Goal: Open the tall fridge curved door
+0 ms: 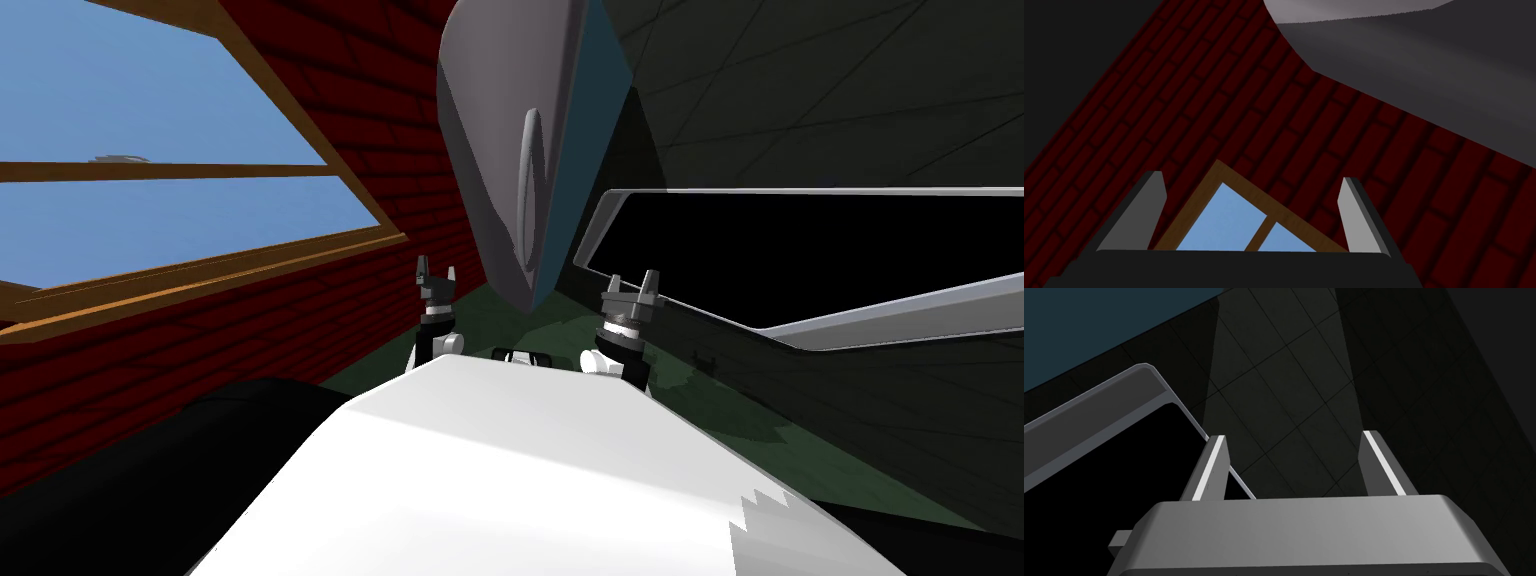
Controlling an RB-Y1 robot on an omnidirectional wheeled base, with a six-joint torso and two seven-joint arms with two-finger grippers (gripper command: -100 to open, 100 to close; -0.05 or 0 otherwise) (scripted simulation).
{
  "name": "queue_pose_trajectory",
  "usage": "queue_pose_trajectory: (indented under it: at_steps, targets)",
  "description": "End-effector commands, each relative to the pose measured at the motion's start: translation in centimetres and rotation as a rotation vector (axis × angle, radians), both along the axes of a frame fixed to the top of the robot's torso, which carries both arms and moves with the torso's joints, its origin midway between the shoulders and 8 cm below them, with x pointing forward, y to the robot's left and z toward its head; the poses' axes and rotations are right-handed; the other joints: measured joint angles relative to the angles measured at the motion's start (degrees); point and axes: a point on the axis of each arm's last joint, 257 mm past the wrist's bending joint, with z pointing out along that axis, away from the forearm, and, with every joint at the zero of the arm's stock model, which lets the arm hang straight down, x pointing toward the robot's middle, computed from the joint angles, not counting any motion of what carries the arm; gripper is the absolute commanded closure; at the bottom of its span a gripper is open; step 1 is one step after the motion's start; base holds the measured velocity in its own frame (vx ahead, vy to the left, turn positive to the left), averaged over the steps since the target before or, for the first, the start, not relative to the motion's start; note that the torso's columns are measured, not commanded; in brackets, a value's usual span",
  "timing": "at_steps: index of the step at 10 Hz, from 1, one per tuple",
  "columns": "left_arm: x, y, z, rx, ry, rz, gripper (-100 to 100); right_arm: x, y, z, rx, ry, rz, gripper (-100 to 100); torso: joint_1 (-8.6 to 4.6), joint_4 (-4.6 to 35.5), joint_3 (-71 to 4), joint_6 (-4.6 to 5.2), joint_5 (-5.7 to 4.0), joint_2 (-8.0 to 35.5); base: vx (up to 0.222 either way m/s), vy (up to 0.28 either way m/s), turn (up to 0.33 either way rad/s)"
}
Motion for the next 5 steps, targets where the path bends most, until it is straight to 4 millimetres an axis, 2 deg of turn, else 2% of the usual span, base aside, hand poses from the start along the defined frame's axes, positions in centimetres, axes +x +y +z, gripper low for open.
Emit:
queue_pose_trajectory:
  at_steps: [1, 2, 3, 5]
  targets:
    - [0.0, 0.0, 0.0, 0.000, 0.000, 0.000, 0, 0.0, 0.0, 0.0, 0.000, 0.000, 0.000, 0, 0.00, 4.23, -8.46, 0.00, 0.00, 4.23, 0.000, 0.000, 0.000]
    - [0.2, -0.3, -0.3, 0.036, 0.009, -0.012, -100, 0.0, 0.0, 0.0, 0.000, 0.000, 0.000, 0, 0.00, 8.46, -16.92, 0.00, 0.00, 8.46, 0.022, -0.016, 0.005]
    - [0.4, -0.5, -0.6, 0.062, 0.016, -0.019, -100, 0.0, 0.0, 0.0, 0.000, 0.001, 0.000, 0, -0.03, 10.34, -20.89, 0.00, -0.01, 10.34, 0.034, -0.027, 0.009]
    - [0.9, -0.8, -1.5, 0.113, 0.032, -0.026, -100, 0.0, 0.0, 0.0, 0.000, 0.001, 0.000, 0, -0.05, 11.04, -22.31, 0.00, -0.01, 10.95, 0.062, -0.039, 0.009]
